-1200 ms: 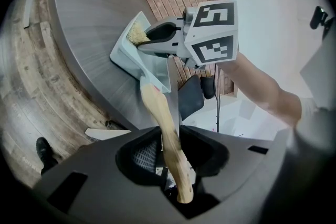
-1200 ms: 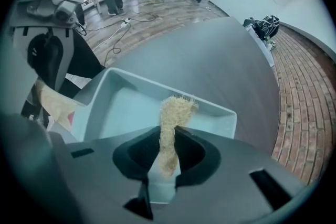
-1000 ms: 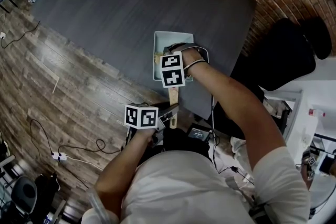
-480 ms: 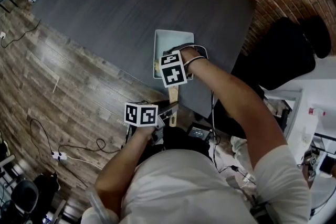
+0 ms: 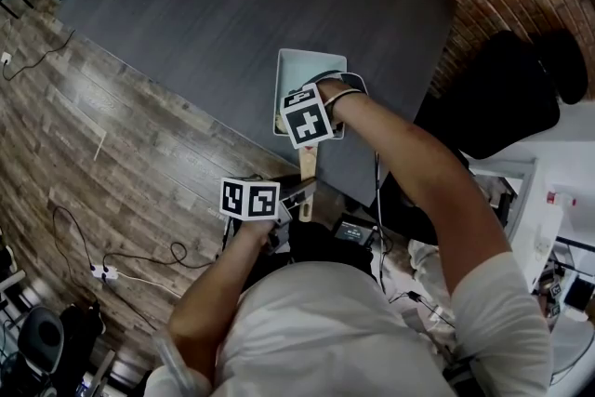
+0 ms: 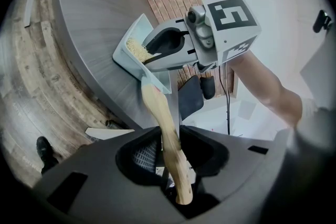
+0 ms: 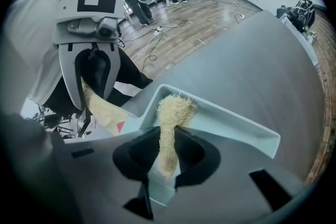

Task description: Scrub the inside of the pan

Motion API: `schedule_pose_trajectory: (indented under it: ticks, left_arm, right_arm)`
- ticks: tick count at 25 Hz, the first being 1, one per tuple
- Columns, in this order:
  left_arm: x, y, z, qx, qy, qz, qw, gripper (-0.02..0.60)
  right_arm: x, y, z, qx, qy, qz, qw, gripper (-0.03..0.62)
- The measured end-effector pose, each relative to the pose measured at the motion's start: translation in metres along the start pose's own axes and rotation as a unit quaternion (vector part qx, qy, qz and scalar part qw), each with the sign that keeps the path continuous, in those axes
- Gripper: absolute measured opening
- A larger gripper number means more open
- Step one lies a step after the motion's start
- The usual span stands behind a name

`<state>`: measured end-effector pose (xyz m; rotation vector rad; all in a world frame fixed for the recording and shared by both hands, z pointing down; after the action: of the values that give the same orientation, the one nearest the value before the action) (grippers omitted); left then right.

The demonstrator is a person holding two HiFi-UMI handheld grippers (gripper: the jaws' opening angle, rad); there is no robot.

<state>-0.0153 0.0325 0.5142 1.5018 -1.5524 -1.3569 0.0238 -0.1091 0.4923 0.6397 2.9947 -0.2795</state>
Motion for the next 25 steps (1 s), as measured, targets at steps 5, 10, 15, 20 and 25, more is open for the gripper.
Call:
schedule_pose_trajectory:
  ticks: [5, 10, 15, 20, 25]
  left_arm:
    - [0.000, -0.001, 0.001, 0.001, -0.002, -0.001, 1.0000, 0.118]
    - [0.000, 0.000, 0.001, 0.000, -0.007, 0.006, 1.0000, 0.117]
    - [-0.002, 0.001, 0.002, 0.000, -0.010, 0.012, 0.9999, 0.115]
    - [-0.001, 0.001, 0.002, 0.001, -0.008, 0.014, 0.9999, 0.115]
    - [-0.002, 0.001, 0.003, 0.002, -0.009, 0.014, 0.9999, 0.115]
  right_arm:
    - [0.003, 0.004, 0.000, 0.012, 0.006, 0.023, 1.000, 0.083]
    - [0.002, 0.006, 0.000, 0.016, 0.002, 0.018, 1.000, 0.081]
    - [-0.002, 0.009, 0.003, 0.025, -0.003, 0.006, 1.000, 0.081]
    - [-0.011, 0.010, 0.019, 0.064, -0.051, -0.071, 0.994, 0.081]
    - [-0.016, 0.015, 0.043, 0.113, -0.139, -0.155, 0.972, 0.081]
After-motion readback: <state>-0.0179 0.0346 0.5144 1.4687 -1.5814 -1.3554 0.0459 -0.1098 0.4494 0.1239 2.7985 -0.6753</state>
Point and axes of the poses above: the fingertips, and each gripper's own axes: z backward along the fingers, y to its left, x out of its top, the point moved 9 cm from there along z, backward along the fingers, and after that the axes turned 3 degrees about -y, right-handed, at the moved point
